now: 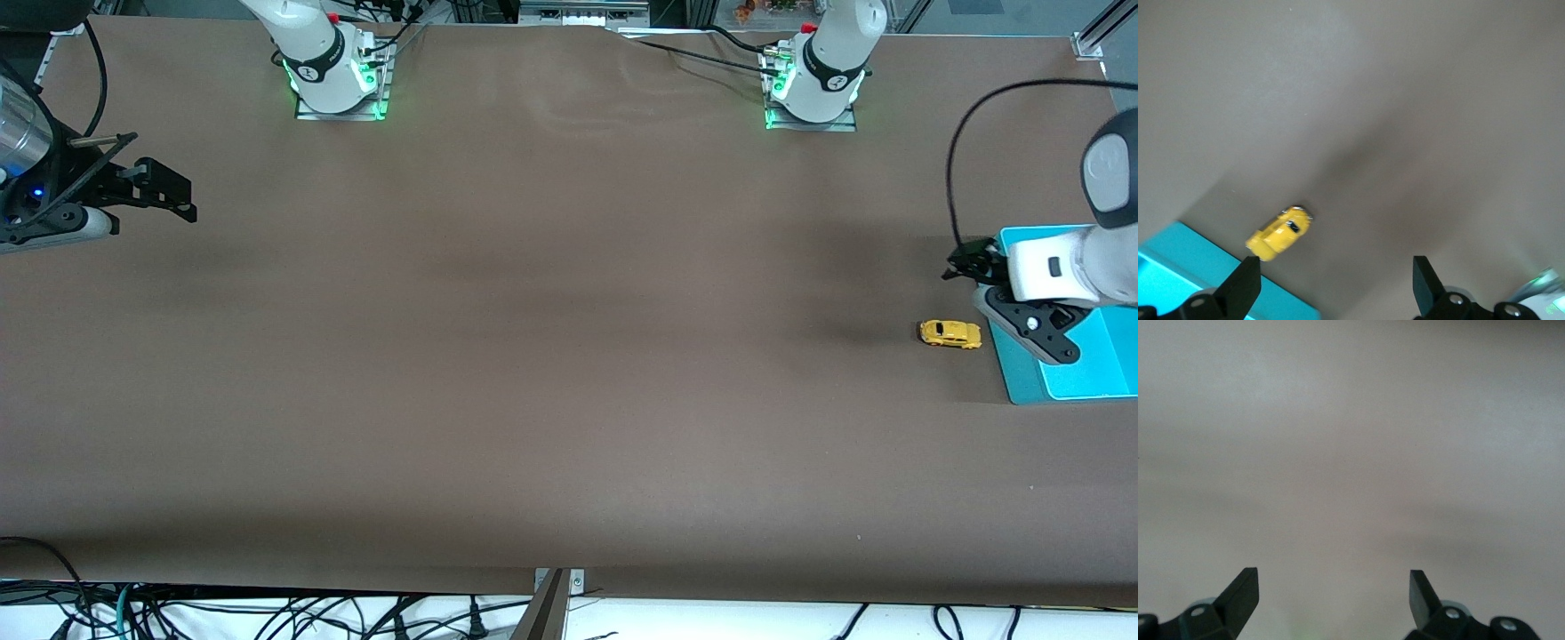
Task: Wind and store yellow beetle car
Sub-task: 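Lower the left gripper onto the yellow car beside the bin, then close the left gripper around the yellow car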
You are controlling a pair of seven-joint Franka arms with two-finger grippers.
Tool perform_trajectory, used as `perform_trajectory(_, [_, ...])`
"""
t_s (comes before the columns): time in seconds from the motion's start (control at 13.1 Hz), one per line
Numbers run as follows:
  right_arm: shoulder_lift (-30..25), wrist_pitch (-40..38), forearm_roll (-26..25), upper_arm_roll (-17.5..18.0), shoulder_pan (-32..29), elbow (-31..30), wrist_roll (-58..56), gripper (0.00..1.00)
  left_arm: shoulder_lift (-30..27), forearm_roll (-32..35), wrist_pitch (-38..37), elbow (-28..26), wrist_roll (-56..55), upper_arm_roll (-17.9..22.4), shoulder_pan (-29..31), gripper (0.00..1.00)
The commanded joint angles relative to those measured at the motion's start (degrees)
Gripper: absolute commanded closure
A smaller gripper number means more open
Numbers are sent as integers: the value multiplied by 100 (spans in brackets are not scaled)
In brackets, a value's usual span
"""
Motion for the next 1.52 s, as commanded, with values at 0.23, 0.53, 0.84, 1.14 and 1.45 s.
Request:
perform_trajectory(0.23, [-9,-149,-60,-29,8,114,174,0,505,-56,1771,-938,3508,-36,771,0])
perform_trajectory(0.53, [-9,-149,-78,-55,-1,114,157,0,1050,-82,2411,-1009,4385,-45,912,0])
perform_trajectory(0.84, [-27,-158,-95,-99,-27,114,156,0,1358,-82,3212,-1272,5064,-45,956,0])
perform_trajectory(1.14, [-27,-149,-244,-134,-27,114,148,0,1499,-38,3687,-1483,5372,-45,1018,0])
perform_trajectory(1.45, [-18,-149,-227,-125,-27,114,174,0,1499,-38,4452,-1984,5522,-45,1141,0])
